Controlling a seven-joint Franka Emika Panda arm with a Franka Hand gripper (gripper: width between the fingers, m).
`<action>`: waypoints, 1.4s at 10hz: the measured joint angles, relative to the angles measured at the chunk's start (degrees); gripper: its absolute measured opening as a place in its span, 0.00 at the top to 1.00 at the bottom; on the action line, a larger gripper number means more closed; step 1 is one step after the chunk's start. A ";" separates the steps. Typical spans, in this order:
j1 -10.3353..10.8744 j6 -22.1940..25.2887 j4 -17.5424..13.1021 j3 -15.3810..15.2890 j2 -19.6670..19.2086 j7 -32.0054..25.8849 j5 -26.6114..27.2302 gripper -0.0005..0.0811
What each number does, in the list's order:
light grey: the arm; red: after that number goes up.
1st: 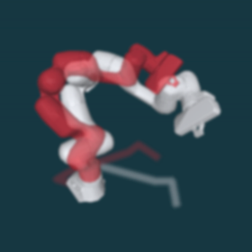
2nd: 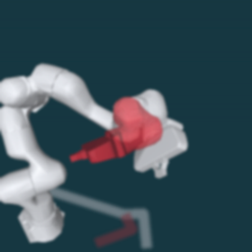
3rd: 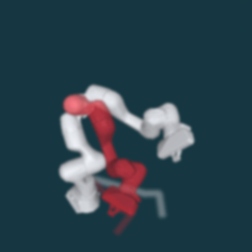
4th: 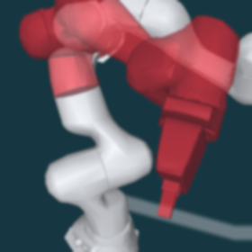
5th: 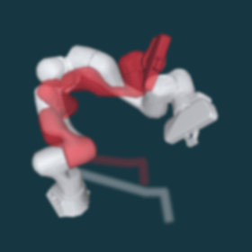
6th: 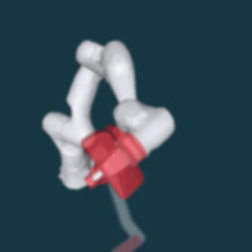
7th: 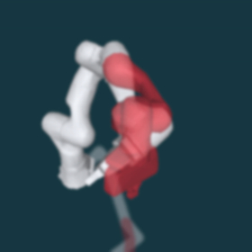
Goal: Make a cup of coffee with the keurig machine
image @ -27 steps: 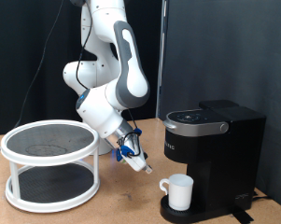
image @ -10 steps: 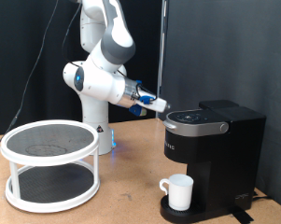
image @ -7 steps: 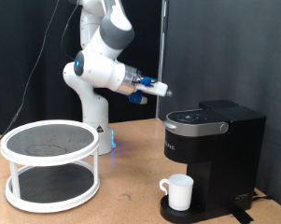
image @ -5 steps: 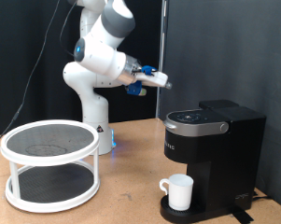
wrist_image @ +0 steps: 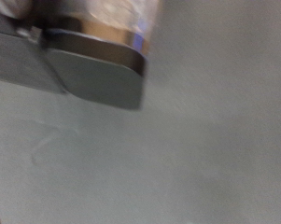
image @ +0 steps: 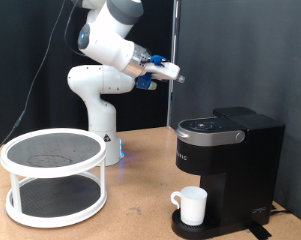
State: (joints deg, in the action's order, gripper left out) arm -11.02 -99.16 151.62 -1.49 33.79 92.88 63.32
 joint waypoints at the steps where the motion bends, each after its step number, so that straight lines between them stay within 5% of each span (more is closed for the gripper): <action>1: 0.01 -5.03 -0.99 -2.50 0.66 -0.66 -0.69 0.09; 4: -0.32 -16.41 -5.85 -9.84 1.13 -0.71 -12.10 0.09; 5: -0.62 -15.89 -8.41 -11.07 -0.12 -0.12 -17.35 0.09; 7: -1.20 -11.15 -14.08 -11.17 -6.28 3.84 -18.59 0.09; 9: -1.60 -15.58 -13.57 -12.55 -5.70 5.17 -21.14 0.09; 11: -3.29 -21.97 -14.39 -17.82 -5.36 13.12 -30.13 0.09; 14: -6.15 -20.18 -19.74 -23.60 -8.07 23.31 -42.24 0.09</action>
State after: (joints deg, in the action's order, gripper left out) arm -17.17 -119.34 131.87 -25.09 25.73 116.19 21.08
